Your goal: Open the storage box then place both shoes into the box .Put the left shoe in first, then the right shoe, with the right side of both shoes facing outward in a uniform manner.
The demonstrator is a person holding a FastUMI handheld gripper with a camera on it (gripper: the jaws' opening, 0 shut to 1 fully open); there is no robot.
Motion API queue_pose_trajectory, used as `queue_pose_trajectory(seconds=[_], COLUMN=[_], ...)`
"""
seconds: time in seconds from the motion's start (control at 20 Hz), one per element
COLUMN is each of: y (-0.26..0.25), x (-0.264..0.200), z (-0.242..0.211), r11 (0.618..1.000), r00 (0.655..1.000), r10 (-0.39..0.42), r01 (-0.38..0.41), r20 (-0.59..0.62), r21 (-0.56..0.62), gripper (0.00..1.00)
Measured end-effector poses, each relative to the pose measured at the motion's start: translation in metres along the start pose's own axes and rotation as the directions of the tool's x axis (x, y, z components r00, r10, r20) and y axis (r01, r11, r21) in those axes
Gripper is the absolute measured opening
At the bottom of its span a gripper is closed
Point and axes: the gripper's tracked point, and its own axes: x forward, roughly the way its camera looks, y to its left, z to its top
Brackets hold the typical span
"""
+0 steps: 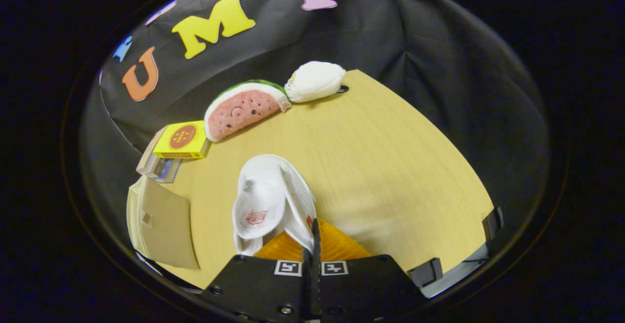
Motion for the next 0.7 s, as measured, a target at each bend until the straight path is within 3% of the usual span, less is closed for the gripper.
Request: queue_pose_trajectory(seconds=[0.35,0.7], y=[0.136,0.278], x=[-0.061,-0.076], z=[-0.006,-0.038], r11=[0.995,0.985], r00=[0.995,0.986], r10=[0.067,0.131], r01=[-0.072,-0.141], r20=[0.074,0.103], r21=[0.075,0.096], gripper=[0.0,0.0])
